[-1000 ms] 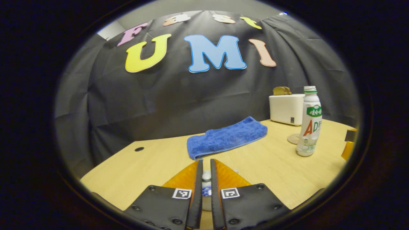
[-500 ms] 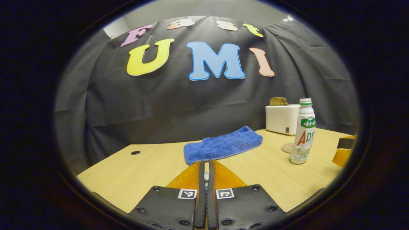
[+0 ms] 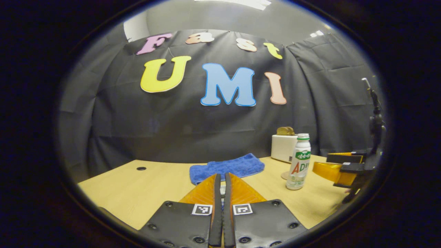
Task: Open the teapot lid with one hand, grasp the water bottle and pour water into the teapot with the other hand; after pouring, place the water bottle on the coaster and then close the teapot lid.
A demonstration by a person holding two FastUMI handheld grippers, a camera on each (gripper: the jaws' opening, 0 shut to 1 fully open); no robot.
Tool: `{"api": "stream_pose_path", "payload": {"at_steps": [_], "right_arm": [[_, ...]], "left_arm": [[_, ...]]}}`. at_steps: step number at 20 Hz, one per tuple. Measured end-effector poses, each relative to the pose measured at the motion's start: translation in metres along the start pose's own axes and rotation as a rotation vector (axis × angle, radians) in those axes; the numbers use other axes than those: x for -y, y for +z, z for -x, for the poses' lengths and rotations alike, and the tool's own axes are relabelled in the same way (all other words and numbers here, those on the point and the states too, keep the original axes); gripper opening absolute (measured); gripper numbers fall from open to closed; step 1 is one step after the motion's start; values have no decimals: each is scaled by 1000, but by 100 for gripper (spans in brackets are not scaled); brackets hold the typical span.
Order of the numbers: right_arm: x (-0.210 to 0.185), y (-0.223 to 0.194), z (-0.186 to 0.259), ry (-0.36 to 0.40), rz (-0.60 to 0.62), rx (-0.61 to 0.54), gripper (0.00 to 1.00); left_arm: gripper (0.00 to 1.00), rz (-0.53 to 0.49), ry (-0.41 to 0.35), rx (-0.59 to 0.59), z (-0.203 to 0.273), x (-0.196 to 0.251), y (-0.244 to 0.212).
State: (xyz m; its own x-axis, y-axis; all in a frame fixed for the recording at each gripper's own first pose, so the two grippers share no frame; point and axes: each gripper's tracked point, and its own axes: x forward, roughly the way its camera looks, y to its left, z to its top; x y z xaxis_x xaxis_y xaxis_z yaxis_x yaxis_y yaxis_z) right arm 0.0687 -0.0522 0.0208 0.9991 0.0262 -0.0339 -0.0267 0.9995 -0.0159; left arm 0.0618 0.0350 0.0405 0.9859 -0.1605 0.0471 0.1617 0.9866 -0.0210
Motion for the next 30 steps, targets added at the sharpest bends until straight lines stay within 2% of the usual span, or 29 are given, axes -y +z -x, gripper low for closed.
{"api": "stream_pose_path", "payload": {"at_steps": [2,4,5,7,11,12,15,16,19,20,24,30], "right_arm": [[5,-11,-16,-16,10,-33,95],[5,-15,-30,-20,6,-53,95],[7,-18,-37,-29,9,-64,95],[13,-26,-49,-45,7,-84,95],[14,-32,-67,-45,5,-109,94],[12,-30,-72,-43,8,-100,95],[17,-28,-84,-77,26,-93,94],[21,-29,-88,-98,28,-96,94],[25,-28,-99,-131,13,-96,94],[25,-29,-101,-125,9,-105,79],[26,-30,-99,-117,27,-106,75],[7,-26,-88,-64,164,-115,73]], "left_arm": [[8,3,-21,16,13,8,5],[12,1,-44,28,27,17,8],[8,3,-56,29,33,20,9],[8,13,-74,38,44,25,12],[8,7,-57,73,64,12,25],[12,12,-53,78,68,10,27],[11,22,-43,78,73,4,28],[8,30,-45,72,75,5,25],[12,56,-61,56,81,9,19],[12,60,-71,52,84,12,17],[11,50,-70,38,103,11,10],[12,70,-98,53,132,17,14]]}}
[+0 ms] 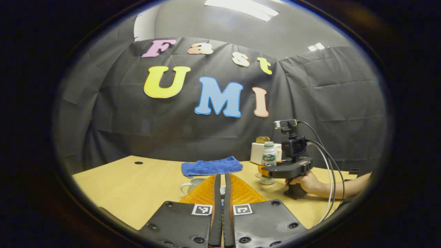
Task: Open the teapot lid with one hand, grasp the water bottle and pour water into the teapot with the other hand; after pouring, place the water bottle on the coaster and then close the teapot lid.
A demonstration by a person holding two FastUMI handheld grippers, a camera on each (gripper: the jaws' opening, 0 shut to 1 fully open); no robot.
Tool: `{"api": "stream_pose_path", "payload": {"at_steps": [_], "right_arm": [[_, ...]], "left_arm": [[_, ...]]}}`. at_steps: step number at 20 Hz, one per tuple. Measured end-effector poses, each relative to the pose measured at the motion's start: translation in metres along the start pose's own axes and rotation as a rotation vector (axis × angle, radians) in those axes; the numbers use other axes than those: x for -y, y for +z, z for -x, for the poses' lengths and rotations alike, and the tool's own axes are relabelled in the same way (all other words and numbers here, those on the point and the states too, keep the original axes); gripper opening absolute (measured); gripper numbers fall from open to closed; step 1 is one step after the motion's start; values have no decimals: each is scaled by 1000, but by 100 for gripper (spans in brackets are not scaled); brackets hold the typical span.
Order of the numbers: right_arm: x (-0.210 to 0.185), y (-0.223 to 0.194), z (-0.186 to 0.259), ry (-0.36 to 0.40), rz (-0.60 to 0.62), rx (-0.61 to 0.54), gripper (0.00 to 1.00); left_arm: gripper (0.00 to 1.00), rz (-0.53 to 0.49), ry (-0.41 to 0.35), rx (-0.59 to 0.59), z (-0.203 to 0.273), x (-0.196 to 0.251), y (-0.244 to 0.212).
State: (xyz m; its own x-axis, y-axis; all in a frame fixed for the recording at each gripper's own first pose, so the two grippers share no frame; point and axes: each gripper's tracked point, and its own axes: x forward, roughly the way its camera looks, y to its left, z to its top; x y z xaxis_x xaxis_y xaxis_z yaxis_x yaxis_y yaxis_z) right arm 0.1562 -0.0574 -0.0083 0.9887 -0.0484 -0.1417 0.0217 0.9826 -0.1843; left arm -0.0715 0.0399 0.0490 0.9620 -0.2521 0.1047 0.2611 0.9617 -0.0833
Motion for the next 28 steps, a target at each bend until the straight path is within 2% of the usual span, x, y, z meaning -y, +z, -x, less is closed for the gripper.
{"api": "stream_pose_path", "payload": {"at_steps": [6,8,9,11,15,16,18,21,22,28], "right_arm": [[-34,10,10,63,125,21,74],[-38,13,10,51,233,37,74],[-42,14,10,49,287,48,74],[-49,14,9,56,365,57,74],[-54,15,7,57,465,63,74],[-54,16,7,54,500,65,74],[-56,19,7,46,577,75,74],[-60,16,6,51,662,68,74],[-62,17,6,51,689,69,74],[-85,18,4,83,785,61,73]], "left_arm": [[12,9,8,-12,25,-7,-10],[11,-6,42,-13,33,-22,-11],[7,-2,55,-14,35,-28,-12],[11,13,67,-12,36,-35,-12],[7,19,75,-17,35,-40,-13],[11,19,75,-17,36,-40,-13],[12,16,76,-17,36,-40,-13],[7,3,85,-24,36,-42,-15],[11,8,84,-23,37,-42,-15],[12,21,80,-4,41,-40,-10]]}}
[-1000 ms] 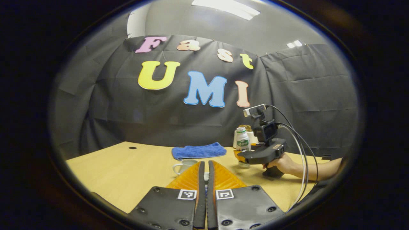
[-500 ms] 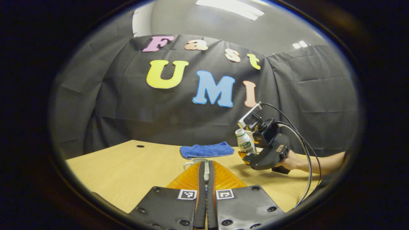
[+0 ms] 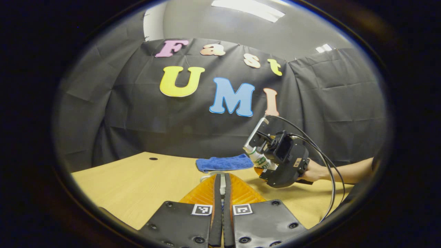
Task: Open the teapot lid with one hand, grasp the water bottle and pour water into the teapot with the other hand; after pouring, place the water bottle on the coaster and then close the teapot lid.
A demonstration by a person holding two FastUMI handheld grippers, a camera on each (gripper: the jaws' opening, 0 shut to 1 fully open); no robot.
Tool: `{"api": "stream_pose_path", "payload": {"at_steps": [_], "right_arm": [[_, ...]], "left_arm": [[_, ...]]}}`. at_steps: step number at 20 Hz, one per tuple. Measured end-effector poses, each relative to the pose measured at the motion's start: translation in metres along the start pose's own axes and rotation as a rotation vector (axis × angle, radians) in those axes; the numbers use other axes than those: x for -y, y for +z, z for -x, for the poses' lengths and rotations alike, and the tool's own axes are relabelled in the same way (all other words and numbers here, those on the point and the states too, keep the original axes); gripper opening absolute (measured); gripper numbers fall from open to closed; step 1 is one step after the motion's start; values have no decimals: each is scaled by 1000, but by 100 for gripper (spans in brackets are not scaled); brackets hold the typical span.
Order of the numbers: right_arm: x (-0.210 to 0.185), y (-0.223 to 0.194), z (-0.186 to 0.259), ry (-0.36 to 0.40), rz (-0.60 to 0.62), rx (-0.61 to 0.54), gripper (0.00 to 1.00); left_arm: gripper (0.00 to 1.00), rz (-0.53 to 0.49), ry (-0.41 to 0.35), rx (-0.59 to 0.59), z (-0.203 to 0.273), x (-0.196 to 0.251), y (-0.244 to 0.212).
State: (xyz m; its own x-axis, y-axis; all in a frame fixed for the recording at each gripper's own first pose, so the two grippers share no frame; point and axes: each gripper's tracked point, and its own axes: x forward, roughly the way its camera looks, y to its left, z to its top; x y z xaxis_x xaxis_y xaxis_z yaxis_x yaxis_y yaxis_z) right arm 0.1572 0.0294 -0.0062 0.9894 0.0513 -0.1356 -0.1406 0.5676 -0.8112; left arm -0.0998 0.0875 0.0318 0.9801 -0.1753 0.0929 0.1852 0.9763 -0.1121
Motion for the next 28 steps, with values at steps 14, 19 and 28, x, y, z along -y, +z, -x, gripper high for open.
{"api": "stream_pose_path", "payload": {"at_steps": [14,19,28], "right_arm": [[-17,42,-9,-13,359,43,74],[-21,45,-13,-24,465,51,73],[-26,54,-14,-38,617,70,72]], "left_arm": [[11,-57,16,-8,11,-6,-6],[11,-57,19,-10,11,-8,-8],[12,-56,24,-18,11,-10,-11]]}}
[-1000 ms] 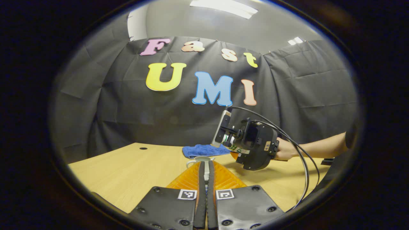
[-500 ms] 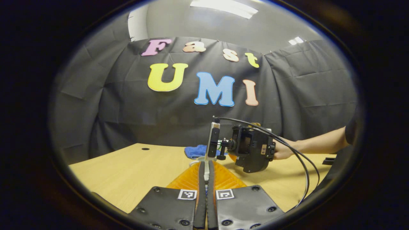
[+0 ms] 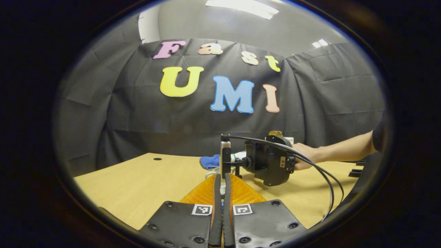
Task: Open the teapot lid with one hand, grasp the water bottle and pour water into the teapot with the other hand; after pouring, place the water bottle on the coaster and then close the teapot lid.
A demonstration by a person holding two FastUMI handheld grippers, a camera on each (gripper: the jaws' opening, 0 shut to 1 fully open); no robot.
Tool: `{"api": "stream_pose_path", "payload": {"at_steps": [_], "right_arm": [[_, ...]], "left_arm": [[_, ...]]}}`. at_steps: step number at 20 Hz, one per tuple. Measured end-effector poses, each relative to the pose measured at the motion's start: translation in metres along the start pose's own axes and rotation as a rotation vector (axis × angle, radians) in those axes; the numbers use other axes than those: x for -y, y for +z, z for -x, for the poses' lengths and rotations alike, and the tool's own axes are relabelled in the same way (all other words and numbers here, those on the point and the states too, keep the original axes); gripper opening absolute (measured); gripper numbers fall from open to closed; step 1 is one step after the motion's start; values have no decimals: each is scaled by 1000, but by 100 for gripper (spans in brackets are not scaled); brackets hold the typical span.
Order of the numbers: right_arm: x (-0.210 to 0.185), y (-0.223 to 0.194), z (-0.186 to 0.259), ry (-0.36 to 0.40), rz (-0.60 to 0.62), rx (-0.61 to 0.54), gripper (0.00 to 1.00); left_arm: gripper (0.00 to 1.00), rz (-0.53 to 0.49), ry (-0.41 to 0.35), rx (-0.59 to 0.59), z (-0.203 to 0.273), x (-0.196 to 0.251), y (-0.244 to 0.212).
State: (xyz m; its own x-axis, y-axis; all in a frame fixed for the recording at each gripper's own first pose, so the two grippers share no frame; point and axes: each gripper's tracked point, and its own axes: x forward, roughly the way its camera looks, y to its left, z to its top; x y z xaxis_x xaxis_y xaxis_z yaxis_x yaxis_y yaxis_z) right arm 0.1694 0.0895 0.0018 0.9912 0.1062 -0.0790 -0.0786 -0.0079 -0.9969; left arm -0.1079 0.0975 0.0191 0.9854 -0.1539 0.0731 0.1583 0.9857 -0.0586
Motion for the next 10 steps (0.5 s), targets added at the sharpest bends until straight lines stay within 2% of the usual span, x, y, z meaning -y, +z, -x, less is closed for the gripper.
{"api": "stream_pose_path", "payload": {"at_steps": [7,8,10], "right_arm": [[14,7,-2,-55,122,20,72],[16,7,-2,-60,133,19,72],[19,7,-1,-64,154,17,72]], "left_arm": [[11,0,3,-1,-1,-3,0],[7,0,1,1,0,-3,1],[7,-4,3,2,0,-3,2]]}}
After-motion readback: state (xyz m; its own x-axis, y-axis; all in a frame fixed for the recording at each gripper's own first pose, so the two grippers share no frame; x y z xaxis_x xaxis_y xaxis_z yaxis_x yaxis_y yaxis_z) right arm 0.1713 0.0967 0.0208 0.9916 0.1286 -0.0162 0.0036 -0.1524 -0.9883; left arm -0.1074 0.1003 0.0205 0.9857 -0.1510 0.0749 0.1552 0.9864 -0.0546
